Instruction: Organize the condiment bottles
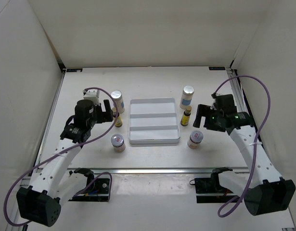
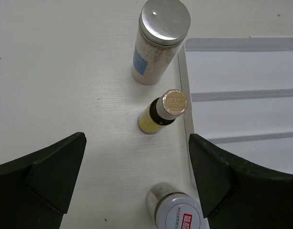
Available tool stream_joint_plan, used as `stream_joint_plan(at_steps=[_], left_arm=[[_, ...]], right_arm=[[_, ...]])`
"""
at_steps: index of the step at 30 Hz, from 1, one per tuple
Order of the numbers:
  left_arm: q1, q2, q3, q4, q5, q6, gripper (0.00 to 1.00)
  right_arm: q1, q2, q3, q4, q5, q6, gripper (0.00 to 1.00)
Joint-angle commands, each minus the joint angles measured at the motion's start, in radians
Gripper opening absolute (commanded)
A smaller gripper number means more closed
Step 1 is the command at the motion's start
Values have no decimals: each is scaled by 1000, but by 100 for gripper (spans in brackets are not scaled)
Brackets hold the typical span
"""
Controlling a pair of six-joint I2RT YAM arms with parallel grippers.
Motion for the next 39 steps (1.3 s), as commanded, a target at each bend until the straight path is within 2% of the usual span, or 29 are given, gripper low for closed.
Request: stream_joint_plan(at_steps=[1,5,13,19,22,23,25,26,29,30,33,39], left_arm=[[-3,27,37,-10,-20,-18,100],[-3,18,37,-10,-34,-27,100],[-3,9,37,-10,-46,-27,100],[-3,9,37,-19,-55,-27,100],[-3,9,37,-19,-64,-27,100],[-3,9,37,-19,-64,-27,100],[-3,9,37,-19,-74,-27,100],[-3,0,37,-19,-74,-27,100],[-3,0,37,-19,-74,-27,100],[-3,0,37,-19,-74,-27,100],[-3,0,37,-19,-74,-27,100],[-3,-10,37,-19,-74,-27,100]], right_arm=[[46,53,-37,47,82,8,100],[86,113,-70,56,130,58,100],[115,228,-95,93,120,78,100],[149,292,-115,111,143,112,90],[175,317,-106,111,176,126,83],[175,328,-106,111,176,126,76],[175,338,-106,111,176,126,69],[175,348,-106,111,176,135,61],[175,339,-97,99,197,135,47],[175,329,-72,73,208,135,36],[186,273,-28,15,248,135,20],[330,177,153,-25,285,111,12]])
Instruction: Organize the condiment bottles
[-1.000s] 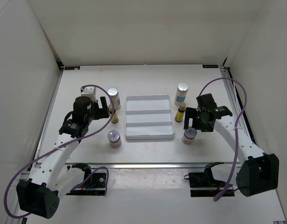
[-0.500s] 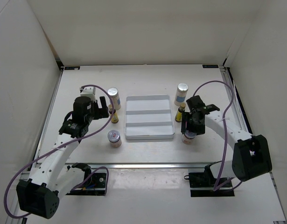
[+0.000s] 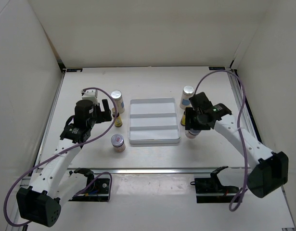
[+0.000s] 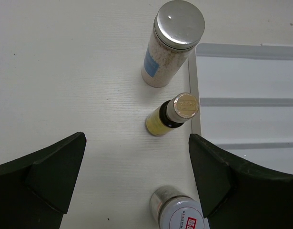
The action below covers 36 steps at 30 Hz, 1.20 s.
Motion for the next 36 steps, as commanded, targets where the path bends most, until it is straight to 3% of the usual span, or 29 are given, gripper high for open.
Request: stream_joint_plan(at_steps=[1,7,15,27,29,34,36], left_arm=[[-3,-24,35,-10,-16,-6,100],[-3,-24,35,-10,-16,-6,100],[-3,-33,35,-10,-26,-6,100],[-3,-33,35,-10,-35,-6,100],[-3,-33,35,-10,-35,-6,100],[-3,-22,35,-10,9,-6,100],[-3,-22,12,9,40,-6,100]], right_arm=[[96,-65,153,6,29,-5,10],[193,74,207,74,9,-16,0],[233,248,216,158,9,-16,0],[242,355,207,200,-22,12,1],[242,355,207,200,-22,12,15],[242,337,221,174,-2,12,77],[251,323,242,148,18,12,88]])
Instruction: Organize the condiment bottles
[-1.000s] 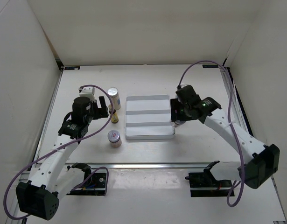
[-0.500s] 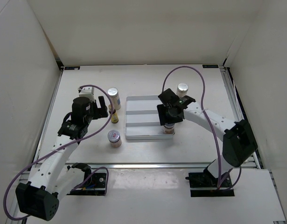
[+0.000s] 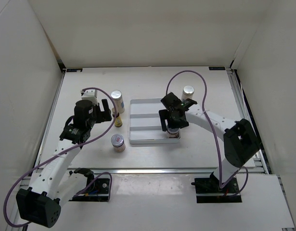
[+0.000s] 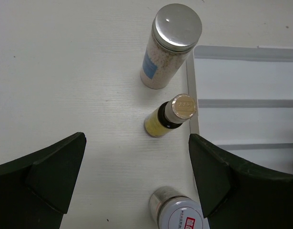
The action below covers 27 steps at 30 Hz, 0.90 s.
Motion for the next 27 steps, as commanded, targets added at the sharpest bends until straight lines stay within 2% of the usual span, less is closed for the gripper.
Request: stream_joint_plan(at_steps=[1,3,8,12,13,15,20,24,27], left_arm=[[-3,-21,1,34,76,-6,100],[-3,-33,-13,44,97,-16,100],[-3,-58,1,28,149,-49,100],[-3,58,145,-135,297,-97,100],[-3,84,164,-201,328,-106,100],[-29,146,178,-234,376,-121,100],[-110,198,169,-272,367,-247,100],[-208,188,178,-408,276,-333,100],[-233,169,178,-476,215,-385,100]], right_arm=[[12,-70,84,-34,46,10,95],[12,-105,96,-35,58,-4,100],[12,-254,142,-26,49,-59,100],[12,-327,124,10,58,-114,100],[12,-350,98,19,58,-115,100],[12,-360,86,31,46,-128,100],[12,-413,40,31,37,-128,100],[12,-433,17,22,55,-128,100],[12,-443,6,22,55,-128,100]])
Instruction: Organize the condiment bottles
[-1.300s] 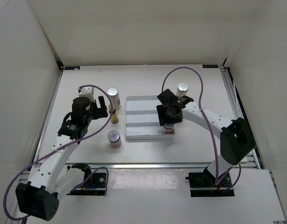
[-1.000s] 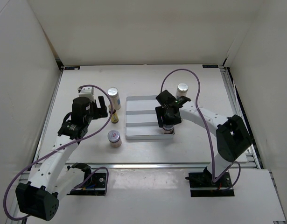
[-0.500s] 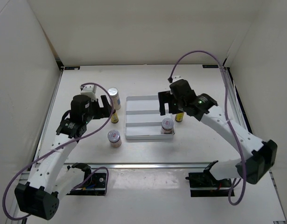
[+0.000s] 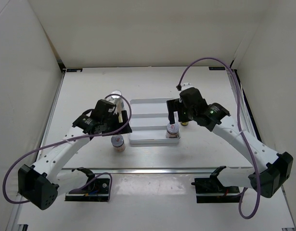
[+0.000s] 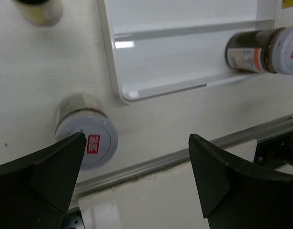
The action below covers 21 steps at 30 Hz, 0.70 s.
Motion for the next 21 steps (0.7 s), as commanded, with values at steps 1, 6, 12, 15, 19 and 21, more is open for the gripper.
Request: stream_joint_plan(at_steps=[1,6,12,15,19,21], left_arm=[[-19,-48,27,-165,-81,-103,100],[-19,37,39,-271,-122,-140,100],[-28,113,29,-252,-153,-142,100],[-28,167,18,-227,-112,-133,100],[-28,201,9,-195,-112,-124,100],[-28,215,9,-183,-112,-123,95]], right_arm=[[5,-41,-2,10,23,-13,100],[5,-41,-11,10,23,-13,100],[5,-41,-2,1,14,-22,100],[5,-41,-2,1,14,-31,100],[5,-41,-2,1,14,-31,100],[5,-41,-2,1,14,-31,100]])
